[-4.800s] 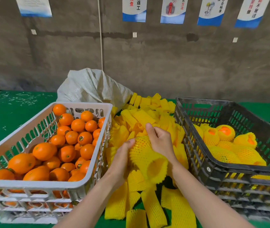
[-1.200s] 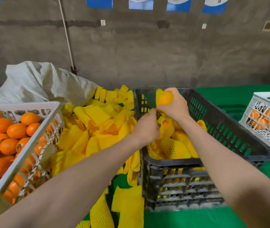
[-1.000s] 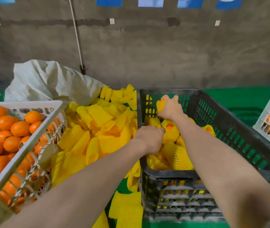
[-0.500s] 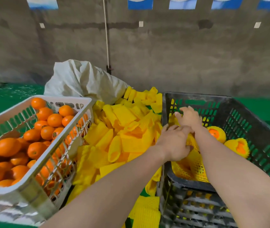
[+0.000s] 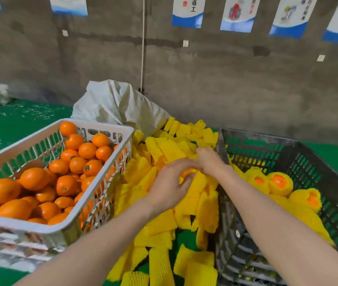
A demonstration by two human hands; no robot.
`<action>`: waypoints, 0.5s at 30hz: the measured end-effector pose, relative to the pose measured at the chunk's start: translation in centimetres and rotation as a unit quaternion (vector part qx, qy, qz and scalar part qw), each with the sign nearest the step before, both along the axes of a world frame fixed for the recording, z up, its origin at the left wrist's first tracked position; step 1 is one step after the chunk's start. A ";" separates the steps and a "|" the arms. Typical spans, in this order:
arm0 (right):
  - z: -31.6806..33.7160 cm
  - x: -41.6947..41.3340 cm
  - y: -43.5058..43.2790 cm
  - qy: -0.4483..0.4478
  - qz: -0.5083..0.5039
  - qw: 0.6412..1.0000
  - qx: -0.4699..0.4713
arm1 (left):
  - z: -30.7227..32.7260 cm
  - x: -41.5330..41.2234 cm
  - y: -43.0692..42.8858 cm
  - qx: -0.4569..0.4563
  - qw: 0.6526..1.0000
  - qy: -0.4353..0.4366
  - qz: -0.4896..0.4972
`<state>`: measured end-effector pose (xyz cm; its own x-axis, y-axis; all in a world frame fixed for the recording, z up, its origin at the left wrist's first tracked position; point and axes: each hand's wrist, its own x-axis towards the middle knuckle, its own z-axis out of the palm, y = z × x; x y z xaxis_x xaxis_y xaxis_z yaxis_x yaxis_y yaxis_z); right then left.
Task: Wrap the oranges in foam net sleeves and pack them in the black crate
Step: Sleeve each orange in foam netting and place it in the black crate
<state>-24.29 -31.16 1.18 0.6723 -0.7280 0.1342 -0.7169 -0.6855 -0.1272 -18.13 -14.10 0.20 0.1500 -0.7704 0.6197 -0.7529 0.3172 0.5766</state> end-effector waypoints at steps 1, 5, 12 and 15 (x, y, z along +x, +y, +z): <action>-0.5 0.4 0.1 0.042 -0.010 0.999 0.000 | 0.2 1.5 0.9 0.002 1.000 0.012 0.023; -2.6 0.6 -0.5 0.119 -0.044 0.992 0.025 | 0.4 7.9 4.5 0.012 0.991 0.053 0.120; -3.9 -0.2 -1.7 0.153 -0.114 0.979 0.074 | 0.1 18.2 10.9 0.030 0.947 0.146 0.286; -3.0 0.4 -0.1 0.074 -0.115 0.991 -0.005 | -0.3 21.3 12.0 0.077 0.923 0.195 0.322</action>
<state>-23.85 -31.28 -1.77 0.5009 -0.8638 0.0538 -0.8650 -0.5018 -0.0033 3.14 -2.15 -0.05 0.7959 -0.5180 0.3135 -0.4832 -0.2314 0.8444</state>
